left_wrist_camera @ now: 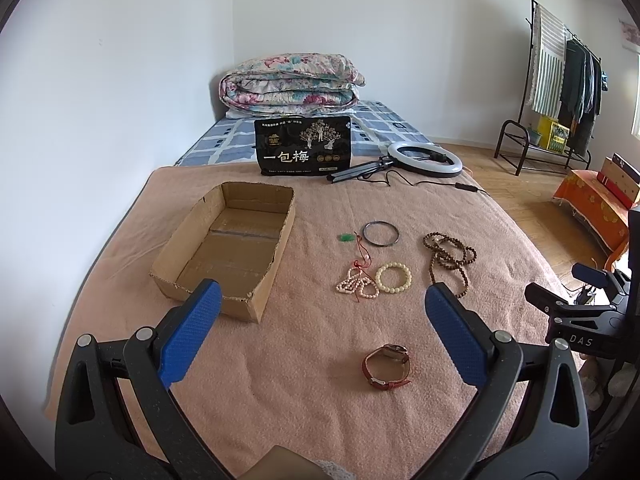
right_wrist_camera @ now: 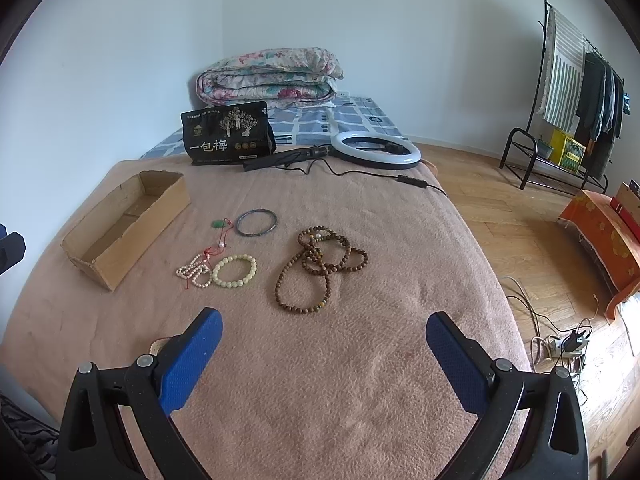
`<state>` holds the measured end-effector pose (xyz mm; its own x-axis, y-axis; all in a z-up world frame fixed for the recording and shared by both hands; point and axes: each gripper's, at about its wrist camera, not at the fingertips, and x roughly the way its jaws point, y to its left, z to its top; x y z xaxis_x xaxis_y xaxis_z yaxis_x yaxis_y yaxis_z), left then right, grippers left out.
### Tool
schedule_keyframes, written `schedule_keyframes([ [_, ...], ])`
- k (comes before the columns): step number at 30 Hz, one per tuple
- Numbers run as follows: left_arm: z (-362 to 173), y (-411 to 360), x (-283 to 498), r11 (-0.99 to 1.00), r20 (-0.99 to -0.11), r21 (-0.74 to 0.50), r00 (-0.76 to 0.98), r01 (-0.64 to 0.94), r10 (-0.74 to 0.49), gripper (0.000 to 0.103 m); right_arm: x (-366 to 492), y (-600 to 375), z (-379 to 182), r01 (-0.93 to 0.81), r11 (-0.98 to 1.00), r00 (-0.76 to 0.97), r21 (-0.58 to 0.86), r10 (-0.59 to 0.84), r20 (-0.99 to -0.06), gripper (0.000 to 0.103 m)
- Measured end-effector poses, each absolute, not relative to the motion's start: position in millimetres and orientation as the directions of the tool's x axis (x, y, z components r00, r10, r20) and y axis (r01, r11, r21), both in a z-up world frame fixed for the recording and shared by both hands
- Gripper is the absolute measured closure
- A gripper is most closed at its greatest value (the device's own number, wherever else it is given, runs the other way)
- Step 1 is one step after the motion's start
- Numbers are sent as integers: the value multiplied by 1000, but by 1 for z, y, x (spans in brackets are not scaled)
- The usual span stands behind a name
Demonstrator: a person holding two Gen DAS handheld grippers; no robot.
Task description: Organize jewelry
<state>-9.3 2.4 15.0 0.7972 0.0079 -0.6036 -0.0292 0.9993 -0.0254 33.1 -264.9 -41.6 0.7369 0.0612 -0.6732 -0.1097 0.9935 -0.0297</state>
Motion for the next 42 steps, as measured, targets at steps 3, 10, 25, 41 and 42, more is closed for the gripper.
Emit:
schedule_keyframes([
  [3, 16, 2, -10, 999, -604, -25, 797, -29, 8, 0, 34, -264, -42, -107, 994, 736, -32, 57, -674, 0],
  [10, 15, 2, -10, 999, -603, -25, 798, -30, 9, 0, 36, -265, -42, -104, 994, 733, -33, 54, -678, 0],
  [25, 13, 3, -10, 999, -603, -27, 798, -29, 7, 0, 37, -267, -43, -99, 995, 726, -27, 54, -686, 0],
  [41, 12, -1, -9, 999, -610, -26, 793, -28, 6, 0, 38, -266, -44, -95, 995, 726, -28, 50, -686, 0],
  [42, 12, -2, -10, 999, -611, -26, 792, -28, 6, 0, 38, -266, -44, -95, 995, 726, -28, 50, -686, 0],
])
